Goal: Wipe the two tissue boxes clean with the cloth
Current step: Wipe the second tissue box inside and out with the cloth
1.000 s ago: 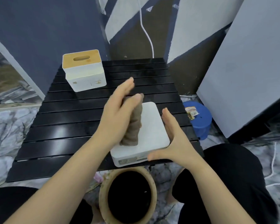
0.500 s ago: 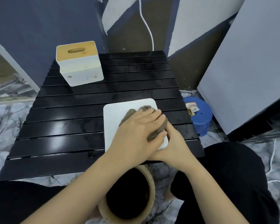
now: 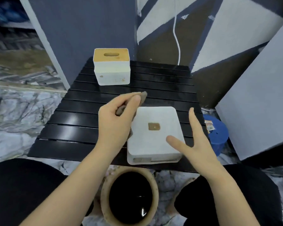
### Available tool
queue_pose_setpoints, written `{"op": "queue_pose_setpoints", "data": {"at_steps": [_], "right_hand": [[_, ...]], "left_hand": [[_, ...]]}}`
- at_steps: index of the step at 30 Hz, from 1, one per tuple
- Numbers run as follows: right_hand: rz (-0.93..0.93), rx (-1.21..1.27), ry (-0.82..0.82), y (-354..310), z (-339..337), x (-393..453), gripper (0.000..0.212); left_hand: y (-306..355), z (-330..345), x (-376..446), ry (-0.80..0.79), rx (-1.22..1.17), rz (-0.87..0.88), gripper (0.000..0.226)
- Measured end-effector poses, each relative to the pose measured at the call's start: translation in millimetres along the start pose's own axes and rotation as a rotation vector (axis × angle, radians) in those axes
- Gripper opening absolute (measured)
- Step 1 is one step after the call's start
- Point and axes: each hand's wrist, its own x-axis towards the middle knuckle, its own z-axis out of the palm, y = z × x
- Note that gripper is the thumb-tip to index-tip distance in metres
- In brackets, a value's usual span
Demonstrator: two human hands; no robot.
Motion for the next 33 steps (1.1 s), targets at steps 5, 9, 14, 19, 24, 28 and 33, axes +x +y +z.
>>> {"op": "queue_pose_setpoints", "data": {"at_steps": [5, 9, 14, 19, 24, 28, 33], "right_hand": [[-0.234, -0.706, 0.077, -37, 48, 29, 0.085], [-0.183, -0.958, 0.075, -32, 81, 47, 0.092], [-0.160, -1.033, 0.056, -28, 83, 50, 0.098], [-0.129, -1.011, 0.066, -33, 83, 48, 0.089], [-0.091, -0.997, 0.062, -37, 85, 49, 0.071], [-0.095, -0.960, 0.070, -36, 86, 49, 0.071], [-0.240, -0.856, -0.155, -41, 65, 63, 0.067]], "left_hand": [[-53, 2, -5, -0.053, 0.277, 0.055, 0.036], [-68, 8, 4, -0.032, -0.075, -0.191, 0.030], [-68, 14, 24, -0.004, -0.269, -0.522, 0.033], [-77, 11, 17, -0.001, -0.199, -0.514, 0.040], [-93, 6, -26, 0.085, -0.207, -0.490, 0.037], [-78, 5, -70, 0.174, -0.202, -0.444, 0.037], [-52, 7, -98, 0.340, -0.259, -0.523, 0.035]]}}
